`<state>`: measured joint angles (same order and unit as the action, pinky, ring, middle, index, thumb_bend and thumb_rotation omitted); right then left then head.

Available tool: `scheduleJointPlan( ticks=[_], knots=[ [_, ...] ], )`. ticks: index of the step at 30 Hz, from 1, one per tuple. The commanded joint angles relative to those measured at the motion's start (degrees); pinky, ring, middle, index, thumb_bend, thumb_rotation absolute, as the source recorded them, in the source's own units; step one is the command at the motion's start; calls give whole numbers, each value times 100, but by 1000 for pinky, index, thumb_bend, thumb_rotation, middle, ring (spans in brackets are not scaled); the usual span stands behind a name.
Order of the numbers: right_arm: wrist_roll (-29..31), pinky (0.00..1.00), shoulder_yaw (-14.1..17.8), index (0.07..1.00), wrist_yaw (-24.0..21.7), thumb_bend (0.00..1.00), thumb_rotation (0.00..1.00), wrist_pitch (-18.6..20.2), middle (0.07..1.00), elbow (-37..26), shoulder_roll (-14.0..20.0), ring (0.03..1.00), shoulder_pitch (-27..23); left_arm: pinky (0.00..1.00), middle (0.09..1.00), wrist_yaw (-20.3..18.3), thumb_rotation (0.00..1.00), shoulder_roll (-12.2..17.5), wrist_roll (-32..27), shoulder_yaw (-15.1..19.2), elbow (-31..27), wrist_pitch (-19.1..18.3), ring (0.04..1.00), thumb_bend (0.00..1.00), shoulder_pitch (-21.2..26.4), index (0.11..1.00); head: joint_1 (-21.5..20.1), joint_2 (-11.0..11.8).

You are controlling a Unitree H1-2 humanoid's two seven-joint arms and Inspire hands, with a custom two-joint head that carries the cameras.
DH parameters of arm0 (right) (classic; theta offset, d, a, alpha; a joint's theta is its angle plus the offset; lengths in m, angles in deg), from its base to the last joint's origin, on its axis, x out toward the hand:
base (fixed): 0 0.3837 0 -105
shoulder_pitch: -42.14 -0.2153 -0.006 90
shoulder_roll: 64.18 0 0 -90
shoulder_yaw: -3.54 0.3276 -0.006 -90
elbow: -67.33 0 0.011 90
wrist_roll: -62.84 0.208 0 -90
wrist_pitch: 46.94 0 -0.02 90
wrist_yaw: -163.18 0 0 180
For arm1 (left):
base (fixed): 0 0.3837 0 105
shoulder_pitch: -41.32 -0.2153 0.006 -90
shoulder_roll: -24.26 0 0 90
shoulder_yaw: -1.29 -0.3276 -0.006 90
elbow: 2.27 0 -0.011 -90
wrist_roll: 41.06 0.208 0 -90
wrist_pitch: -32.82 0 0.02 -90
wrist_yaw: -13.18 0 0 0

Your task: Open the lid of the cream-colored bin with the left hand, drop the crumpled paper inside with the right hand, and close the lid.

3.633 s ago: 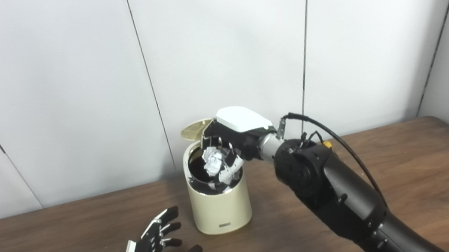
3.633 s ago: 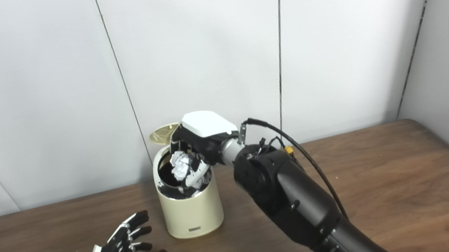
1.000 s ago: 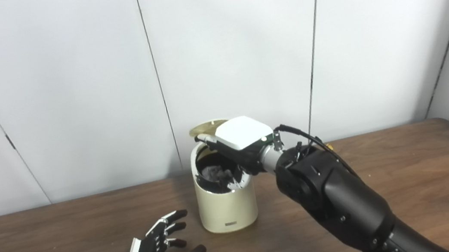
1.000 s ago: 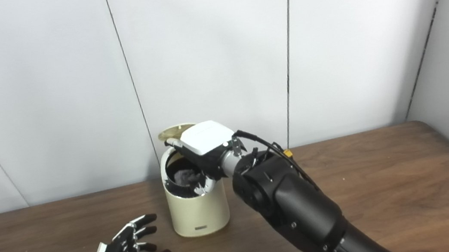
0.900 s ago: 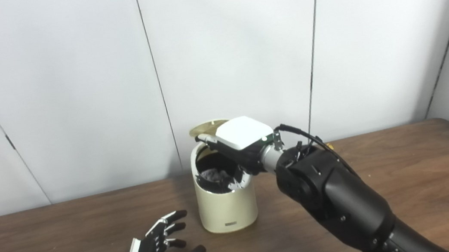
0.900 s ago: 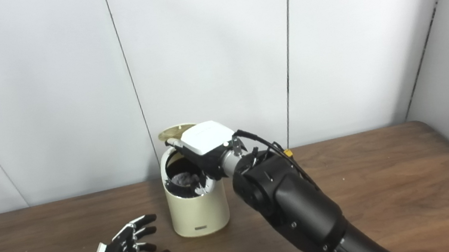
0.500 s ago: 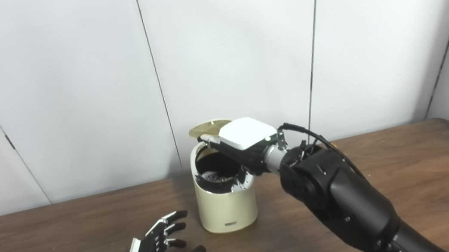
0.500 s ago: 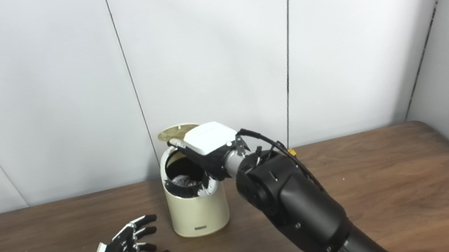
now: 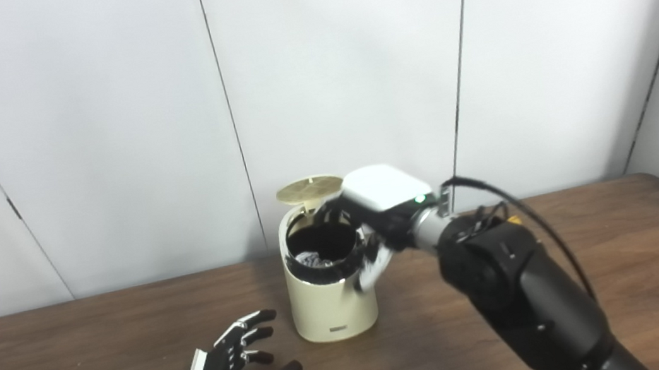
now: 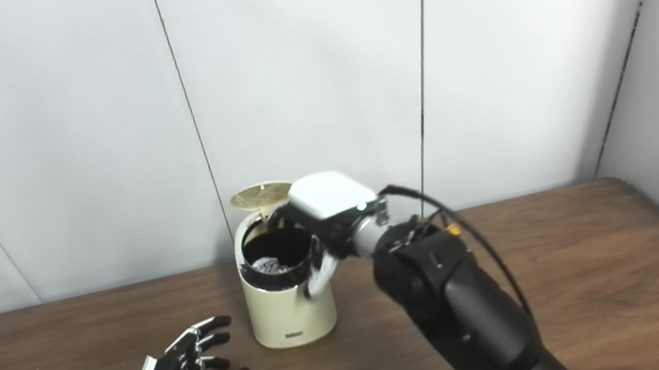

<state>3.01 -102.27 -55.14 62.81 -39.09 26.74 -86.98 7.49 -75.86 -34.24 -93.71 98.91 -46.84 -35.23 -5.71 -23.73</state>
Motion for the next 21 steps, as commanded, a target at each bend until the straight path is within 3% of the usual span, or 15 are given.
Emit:
scheduleJointPlan(
  ticks=[1,3,6,11,18,19,21],
  knots=[
    [83,401,195,704,462,811,115,-76,674,-213,-31,569,-64,616,852,39,119,4,1,-1,-72,158,784,715,178,793,-5,-7],
    [302,384,391,699,959,816,111,-219,675,-211,-95,545,118,613,848,57,119,4,24,-5,-35,211,780,714,188,792,5,-4],
    [1015,385,853,683,2043,799,49,-731,644,-76,-258,516,481,628,842,79,124,5,48,-7,-23,237,781,711,192,788,15,-8],
    [1913,475,1472,707,3368,787,2,-1515,664,220,-442,547,1077,630,839,57,108,3,-12,8,-54,221,783,705,171,790,14,-30],
    [2796,434,1990,722,4028,748,17,-1852,701,380,-463,568,1826,621,838,11,103,9,-82,23,-108,202,776,705,142,794,34,-53],
    [3222,434,2124,722,4047,746,17,-1958,703,424,-503,570,1951,622,838,7,103,10,-94,30,-115,182,777,707,139,795,39,-61],
    [3928,543,2335,722,4032,726,3,-2011,698,475,-587,531,2133,630,835,10,114,11,-110,44,-133,137,789,717,130,792,35,-64]
  ],
)
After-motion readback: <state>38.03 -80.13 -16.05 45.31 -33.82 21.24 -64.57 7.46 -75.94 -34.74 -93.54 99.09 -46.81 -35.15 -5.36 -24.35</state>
